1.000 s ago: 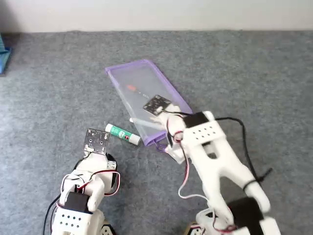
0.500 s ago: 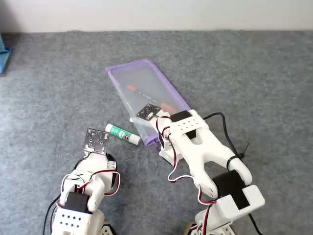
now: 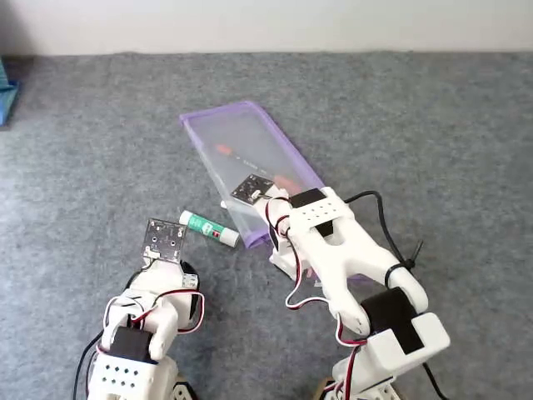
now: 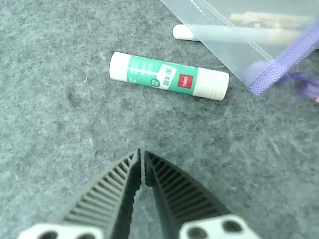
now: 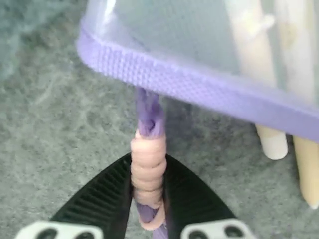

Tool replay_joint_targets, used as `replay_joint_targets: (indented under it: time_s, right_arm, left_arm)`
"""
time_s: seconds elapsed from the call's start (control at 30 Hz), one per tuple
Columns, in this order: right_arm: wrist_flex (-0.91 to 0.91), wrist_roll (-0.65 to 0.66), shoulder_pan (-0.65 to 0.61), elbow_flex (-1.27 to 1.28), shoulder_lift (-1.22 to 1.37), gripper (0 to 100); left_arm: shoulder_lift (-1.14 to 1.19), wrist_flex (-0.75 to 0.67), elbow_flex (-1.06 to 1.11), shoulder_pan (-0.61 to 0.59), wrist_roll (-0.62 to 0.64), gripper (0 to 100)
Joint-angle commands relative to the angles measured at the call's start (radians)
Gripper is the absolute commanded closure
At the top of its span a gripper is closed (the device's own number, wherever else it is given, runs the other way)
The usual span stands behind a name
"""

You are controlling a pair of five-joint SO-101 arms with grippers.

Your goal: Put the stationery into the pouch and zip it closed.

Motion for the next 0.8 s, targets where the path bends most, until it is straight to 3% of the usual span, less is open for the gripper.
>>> replay_joint_targets:
  time_s: [0.0, 0.77]
  right_arm:
    - [0.044, 0.011, -0.004, -0.046, -0.019, 98.8]
    - [0.309, 0.011, 0.001, -0.046, -0.639, 98.8]
  left_arm:
    - [-0.011, -0.017, -0.036, 0.003, -0.002, 99]
    - [-0.011, -0.017, -0.036, 0.003, -0.002, 99]
